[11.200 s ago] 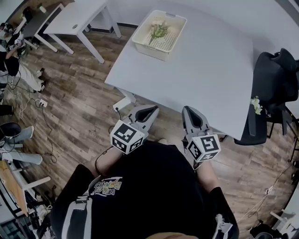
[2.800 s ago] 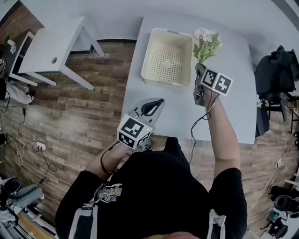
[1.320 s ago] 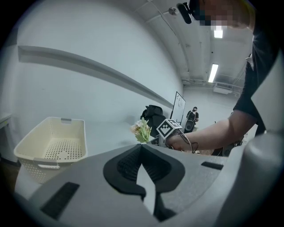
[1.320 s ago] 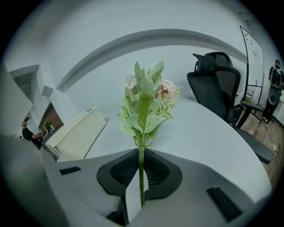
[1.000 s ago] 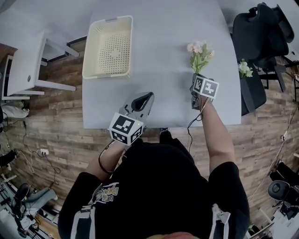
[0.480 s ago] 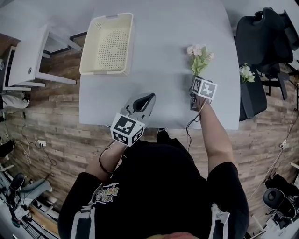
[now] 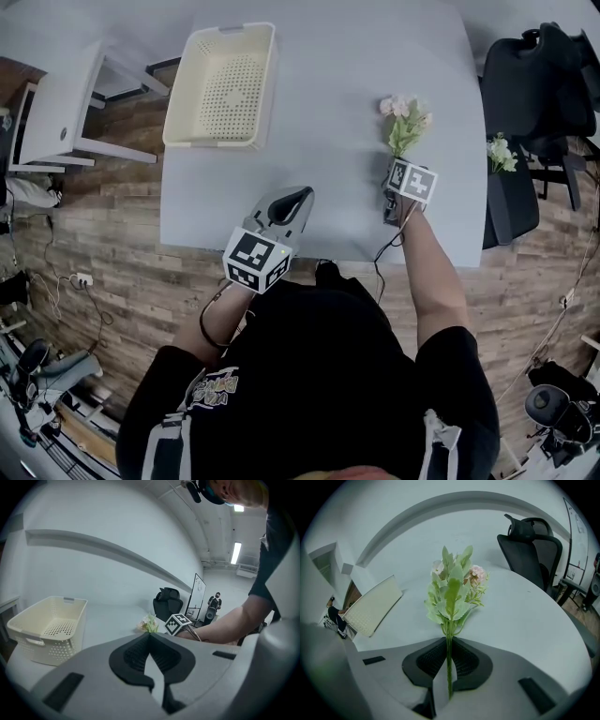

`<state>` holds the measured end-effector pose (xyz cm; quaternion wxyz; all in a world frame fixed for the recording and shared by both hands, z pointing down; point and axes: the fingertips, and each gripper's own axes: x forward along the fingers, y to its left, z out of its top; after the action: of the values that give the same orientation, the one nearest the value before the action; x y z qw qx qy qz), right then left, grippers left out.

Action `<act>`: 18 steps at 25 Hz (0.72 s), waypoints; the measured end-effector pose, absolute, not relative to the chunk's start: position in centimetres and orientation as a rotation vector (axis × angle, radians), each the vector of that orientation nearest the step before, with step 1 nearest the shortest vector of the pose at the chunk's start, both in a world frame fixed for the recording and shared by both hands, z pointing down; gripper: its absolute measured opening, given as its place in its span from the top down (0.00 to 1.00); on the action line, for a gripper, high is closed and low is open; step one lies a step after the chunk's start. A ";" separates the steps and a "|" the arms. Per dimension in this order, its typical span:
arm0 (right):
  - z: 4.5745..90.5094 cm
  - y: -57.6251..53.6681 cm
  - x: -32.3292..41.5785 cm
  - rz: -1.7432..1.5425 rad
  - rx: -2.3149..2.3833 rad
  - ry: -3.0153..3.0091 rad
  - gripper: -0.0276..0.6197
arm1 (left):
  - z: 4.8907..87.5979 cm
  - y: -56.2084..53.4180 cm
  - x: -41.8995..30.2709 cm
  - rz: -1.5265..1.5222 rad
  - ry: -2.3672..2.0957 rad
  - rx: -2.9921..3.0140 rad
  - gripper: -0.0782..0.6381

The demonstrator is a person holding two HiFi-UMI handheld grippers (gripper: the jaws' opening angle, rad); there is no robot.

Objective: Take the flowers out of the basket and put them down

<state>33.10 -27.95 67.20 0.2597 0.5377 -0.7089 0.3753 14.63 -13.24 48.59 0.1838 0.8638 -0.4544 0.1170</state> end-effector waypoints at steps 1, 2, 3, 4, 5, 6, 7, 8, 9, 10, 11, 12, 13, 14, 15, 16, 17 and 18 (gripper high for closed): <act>67.3 -27.9 33.1 1.020 1.457 -1.917 0.89 | 48.6 -13.3 14.6 0.331 -1.280 2.435 0.88; 67.4 -27.9 33.2 1.022 1.457 -1.914 0.89 | 48.7 -13.4 14.5 0.332 -1.279 2.435 0.88; 67.5 -27.9 33.2 1.023 1.457 -1.912 0.89 | 48.7 -13.4 14.5 0.334 -1.278 2.434 0.88; 67.6 -27.9 33.3 1.025 1.457 -1.911 0.89 | 48.7 -13.5 14.5 0.336 -1.277 2.433 0.88; 67.7 -27.8 33.3 1.028 1.458 -1.910 0.89 | 48.7 -13.5 14.4 0.337 -1.275 2.433 0.88; 67.8 -27.8 33.3 1.031 1.460 -1.907 0.89 | 48.7 -13.5 14.3 0.338 -1.273 2.433 0.88; 68.0 -27.8 33.2 1.034 1.462 -1.903 0.88 | 48.7 -13.5 14.2 0.340 -1.272 2.433 0.88; 68.1 -27.8 33.2 1.035 1.464 -1.900 0.88 | 48.8 -13.5 14.1 0.342 -1.271 2.433 0.88; 68.1 -27.8 33.2 1.033 1.465 -1.897 0.88 | 48.8 -13.5 14.0 0.344 -1.269 2.433 0.88; 68.2 -27.8 33.3 1.028 1.467 -1.895 0.88 | 48.7 -13.5 14.0 0.347 -1.267 2.434 0.88; 68.2 -27.8 33.3 1.022 1.468 -1.895 0.88 | 48.7 -13.4 14.0 0.349 -1.265 2.436 0.88; 68.1 -27.7 33.4 1.018 1.468 -1.897 0.88 | 48.6 -13.4 14.0 0.351 -1.264 2.437 0.88; 68.1 -27.7 33.4 1.019 1.466 -1.900 0.88 | 48.6 -13.4 14.0 0.353 -1.262 2.440 0.88; 68.1 -27.6 33.4 1.024 1.464 -1.903 0.88 | 48.5 -13.4 13.9 0.355 -1.261 2.442 0.88; 68.1 -27.6 33.3 1.028 1.462 -1.906 0.86 | 48.5 -13.3 13.9 0.356 -1.259 2.445 0.88; 68.1 -27.4 33.2 1.031 1.461 -1.909 0.84 | 48.4 -13.2 13.8 0.357 -1.258 2.447 0.88; 68.0 -27.3 33.1 1.031 1.461 -1.912 0.82 | 48.3 -13.1 13.6 0.359 -1.256 2.449 0.88; 67.8 -27.2 33.0 1.031 1.465 -1.915 0.81 | 48.2 -13.0 13.5 0.360 -1.254 2.452 0.88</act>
<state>33.04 -27.18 67.82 0.2569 0.5399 -0.7058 0.3799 13.47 -12.99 48.17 0.1813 0.8682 -0.4439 0.1276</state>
